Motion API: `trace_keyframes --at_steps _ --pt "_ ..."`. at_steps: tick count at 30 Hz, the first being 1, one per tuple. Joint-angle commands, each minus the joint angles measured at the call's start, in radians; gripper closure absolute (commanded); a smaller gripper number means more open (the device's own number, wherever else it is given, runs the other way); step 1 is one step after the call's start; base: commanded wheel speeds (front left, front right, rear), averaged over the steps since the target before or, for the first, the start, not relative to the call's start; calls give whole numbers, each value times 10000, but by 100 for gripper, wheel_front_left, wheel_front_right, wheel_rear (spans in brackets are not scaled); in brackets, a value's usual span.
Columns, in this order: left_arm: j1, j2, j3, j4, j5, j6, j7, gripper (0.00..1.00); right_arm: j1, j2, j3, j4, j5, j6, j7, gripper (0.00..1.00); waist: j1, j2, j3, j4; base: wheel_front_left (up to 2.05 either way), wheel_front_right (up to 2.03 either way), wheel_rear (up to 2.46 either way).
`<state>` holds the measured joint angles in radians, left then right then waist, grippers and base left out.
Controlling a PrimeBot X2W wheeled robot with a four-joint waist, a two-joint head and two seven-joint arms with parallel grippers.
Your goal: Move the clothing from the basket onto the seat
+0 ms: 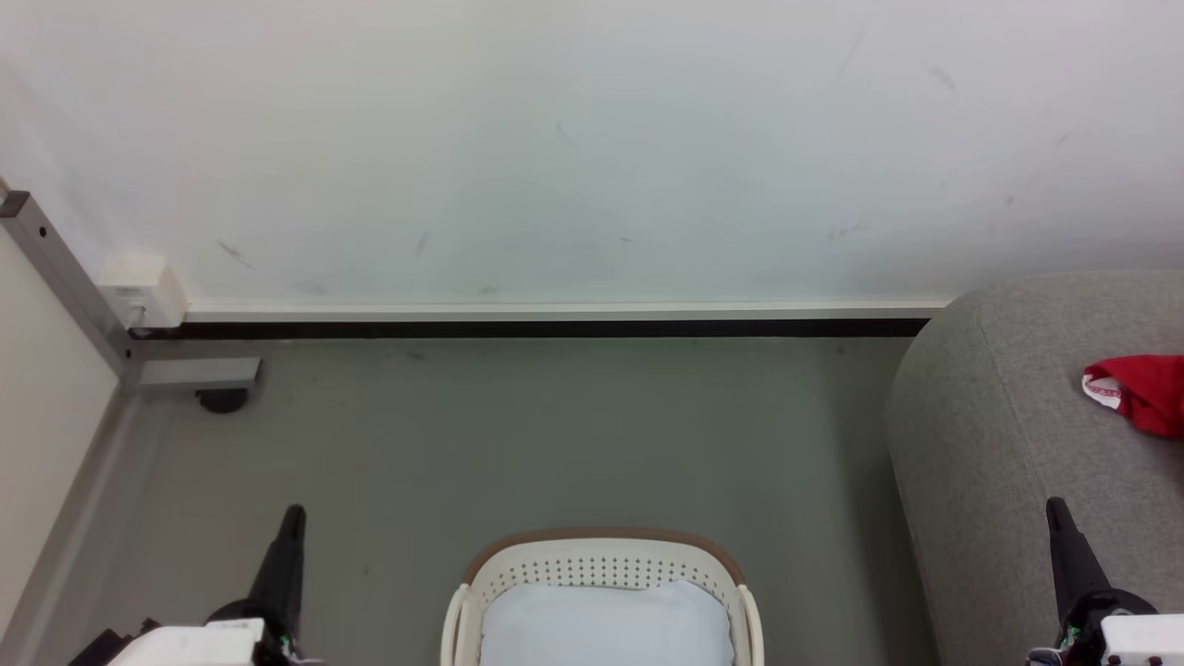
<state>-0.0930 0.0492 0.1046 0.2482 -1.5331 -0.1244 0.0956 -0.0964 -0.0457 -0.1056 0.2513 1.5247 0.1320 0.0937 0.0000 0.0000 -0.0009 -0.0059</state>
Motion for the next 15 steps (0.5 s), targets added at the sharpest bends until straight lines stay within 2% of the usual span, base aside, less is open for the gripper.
trace_keyframes --at_steps 1,15 --pt "-121 29 58 -38 -254 -80 51 100 -109 -74 -50 -75 260 -22 65 100 0 0 5 8 0 0 0" --pt "-213 19 122 -37 -852 -94 225 100 -181 -77 -110 -91 890 -24 237 100 0 0 40 59 0 0 0"
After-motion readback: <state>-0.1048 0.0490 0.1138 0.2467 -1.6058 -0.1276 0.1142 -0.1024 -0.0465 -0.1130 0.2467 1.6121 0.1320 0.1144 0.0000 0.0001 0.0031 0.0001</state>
